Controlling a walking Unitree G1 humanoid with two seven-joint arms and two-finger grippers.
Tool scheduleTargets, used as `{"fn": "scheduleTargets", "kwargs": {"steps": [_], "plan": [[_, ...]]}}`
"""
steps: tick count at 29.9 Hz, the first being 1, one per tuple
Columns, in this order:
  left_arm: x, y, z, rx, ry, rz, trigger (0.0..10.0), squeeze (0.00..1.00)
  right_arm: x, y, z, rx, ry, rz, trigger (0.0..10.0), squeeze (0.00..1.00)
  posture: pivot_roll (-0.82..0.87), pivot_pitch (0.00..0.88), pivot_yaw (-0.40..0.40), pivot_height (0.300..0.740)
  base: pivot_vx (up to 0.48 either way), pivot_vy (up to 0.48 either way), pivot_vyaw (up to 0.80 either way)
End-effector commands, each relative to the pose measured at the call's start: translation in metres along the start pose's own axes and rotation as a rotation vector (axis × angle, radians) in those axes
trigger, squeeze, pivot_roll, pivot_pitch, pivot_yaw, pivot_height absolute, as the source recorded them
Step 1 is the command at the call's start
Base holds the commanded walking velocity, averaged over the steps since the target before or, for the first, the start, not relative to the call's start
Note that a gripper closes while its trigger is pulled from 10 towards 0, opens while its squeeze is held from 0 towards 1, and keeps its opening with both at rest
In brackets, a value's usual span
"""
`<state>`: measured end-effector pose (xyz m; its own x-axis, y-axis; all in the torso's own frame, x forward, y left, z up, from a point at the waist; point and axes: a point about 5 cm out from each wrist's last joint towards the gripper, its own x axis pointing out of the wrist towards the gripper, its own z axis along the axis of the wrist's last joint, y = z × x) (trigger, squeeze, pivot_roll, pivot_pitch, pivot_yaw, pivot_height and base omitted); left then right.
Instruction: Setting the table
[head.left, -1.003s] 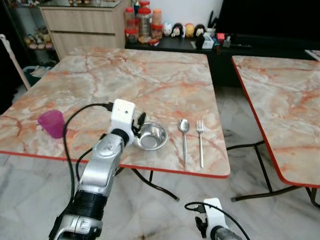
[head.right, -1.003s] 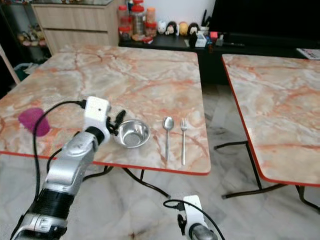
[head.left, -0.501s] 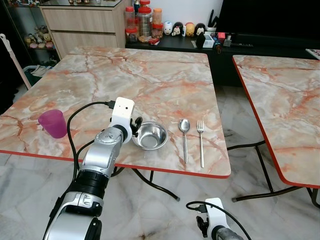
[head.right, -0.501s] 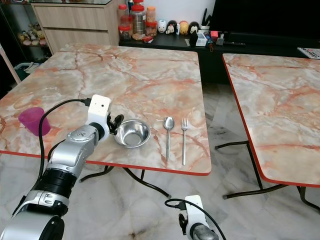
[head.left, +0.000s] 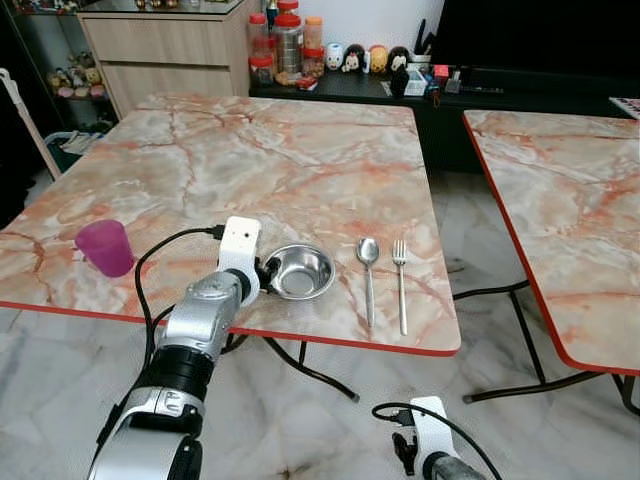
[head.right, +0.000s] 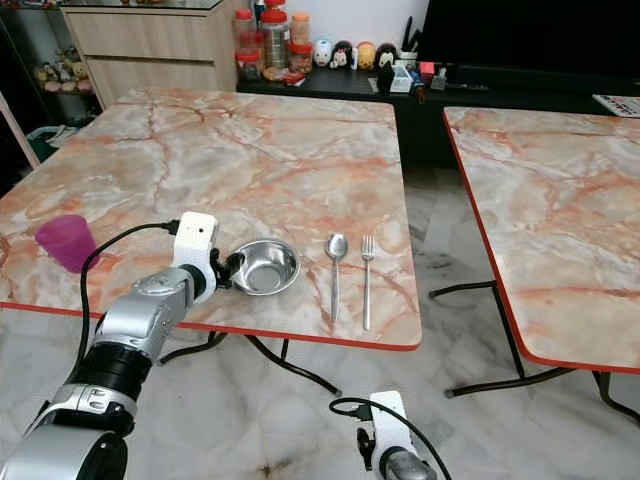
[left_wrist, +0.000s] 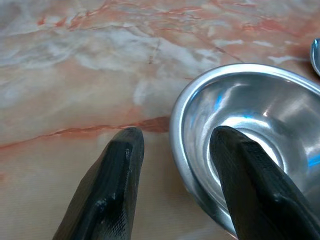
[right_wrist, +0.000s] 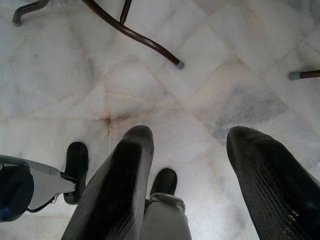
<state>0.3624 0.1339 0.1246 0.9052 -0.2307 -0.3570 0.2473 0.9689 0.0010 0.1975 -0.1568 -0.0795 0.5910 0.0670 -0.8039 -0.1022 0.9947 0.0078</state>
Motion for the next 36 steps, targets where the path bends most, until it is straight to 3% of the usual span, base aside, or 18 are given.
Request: {"fn": "scheduleTargets", "kwargs": {"steps": [1,23,25,26,36], "plan": [[0.0,0.002,-0.005,-0.019,0.022,0.001,10.0,0.0,0.0,-0.001,0.002,0.017,-0.003,-0.005,10.0,0.0,0.06,0.0,-0.02,0.732,0.0,0.0,0.0],[0.002,-0.003,-0.018,-0.04,0.095,-0.056,10.0,0.0,0.0,0.001,0.0,0.026,-0.001,0.002,10.0,0.0,0.06,0.0,-0.016,0.732,0.0,0.0,0.0],[0.002,-0.002,-0.018,-0.041,0.092,-0.054,9.5,0.0,0.0,0.002,0.0,0.026,-0.001,0.002,10.0,0.0,0.06,0.0,-0.015,0.732,0.0,0.0,0.0],[0.002,-0.001,-0.018,-0.045,0.089,-0.052,0.0,0.0,0.0,0.002,0.0,0.027,-0.001,0.002,10.0,0.0,0.06,0.0,-0.014,0.732,0.0,0.0,0.0],[0.002,0.0,-0.017,-0.059,0.081,-0.053,0.0,0.0,0.0,0.002,0.0,0.022,0.002,0.002,10.0,0.0,0.07,0.0,-0.015,0.732,0.0,0.0,0.0]]}}
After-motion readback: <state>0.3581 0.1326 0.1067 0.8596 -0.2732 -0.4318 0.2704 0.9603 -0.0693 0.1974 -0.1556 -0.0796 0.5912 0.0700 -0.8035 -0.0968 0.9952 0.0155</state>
